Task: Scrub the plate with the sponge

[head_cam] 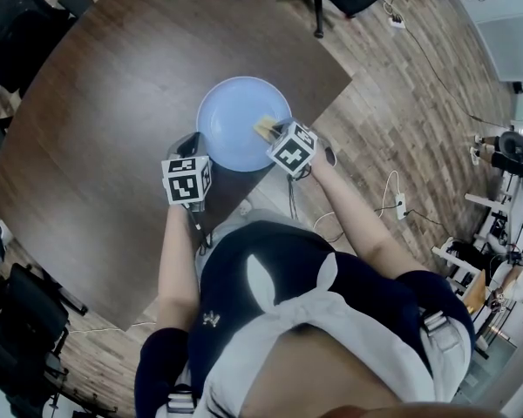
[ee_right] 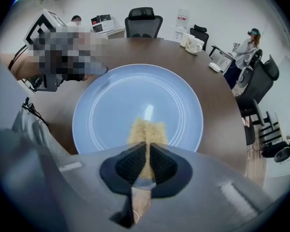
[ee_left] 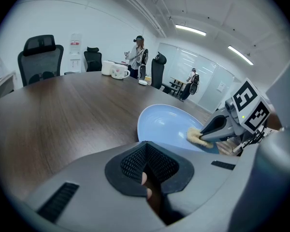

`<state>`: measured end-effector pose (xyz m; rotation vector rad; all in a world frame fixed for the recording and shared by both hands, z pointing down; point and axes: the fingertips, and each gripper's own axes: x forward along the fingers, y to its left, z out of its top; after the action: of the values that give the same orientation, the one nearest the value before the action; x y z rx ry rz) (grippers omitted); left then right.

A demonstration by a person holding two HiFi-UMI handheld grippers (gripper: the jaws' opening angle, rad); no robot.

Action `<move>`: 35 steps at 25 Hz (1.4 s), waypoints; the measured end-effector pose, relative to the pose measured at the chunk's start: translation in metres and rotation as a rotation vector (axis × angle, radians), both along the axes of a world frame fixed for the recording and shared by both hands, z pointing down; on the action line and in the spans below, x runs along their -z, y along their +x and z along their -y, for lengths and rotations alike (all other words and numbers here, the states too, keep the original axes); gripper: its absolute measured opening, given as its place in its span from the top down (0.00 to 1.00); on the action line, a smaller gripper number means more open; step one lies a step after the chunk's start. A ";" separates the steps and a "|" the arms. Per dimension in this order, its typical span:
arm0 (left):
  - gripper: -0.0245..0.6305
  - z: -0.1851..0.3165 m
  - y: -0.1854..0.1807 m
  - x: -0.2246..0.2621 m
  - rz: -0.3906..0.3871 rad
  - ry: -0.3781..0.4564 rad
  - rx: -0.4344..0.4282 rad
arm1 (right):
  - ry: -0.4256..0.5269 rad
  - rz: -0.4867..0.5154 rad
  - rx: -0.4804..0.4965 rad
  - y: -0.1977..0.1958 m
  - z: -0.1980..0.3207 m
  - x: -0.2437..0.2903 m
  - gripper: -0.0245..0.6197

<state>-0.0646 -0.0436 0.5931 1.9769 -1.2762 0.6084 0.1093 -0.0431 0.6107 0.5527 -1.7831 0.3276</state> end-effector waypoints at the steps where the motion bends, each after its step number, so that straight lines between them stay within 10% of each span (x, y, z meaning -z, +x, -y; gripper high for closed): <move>1: 0.95 0.001 0.000 0.000 0.000 0.000 -0.001 | 0.009 0.001 -0.016 0.002 0.004 0.001 0.93; 18: 0.95 0.000 0.002 0.003 -0.020 -0.010 0.006 | 0.091 0.083 -0.309 0.006 0.053 0.004 0.91; 27: 0.95 -0.008 0.000 0.031 -0.134 0.020 0.079 | 0.217 0.382 -0.302 -0.020 0.045 0.052 0.82; 35: 0.95 -0.025 0.034 0.069 -0.190 0.080 0.055 | 0.200 0.616 -0.316 -0.035 0.009 0.100 0.96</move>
<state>-0.0310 -0.0189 0.5238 2.0040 -1.2496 0.3387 0.0741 -0.0521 0.5112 0.9540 -2.3381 0.5880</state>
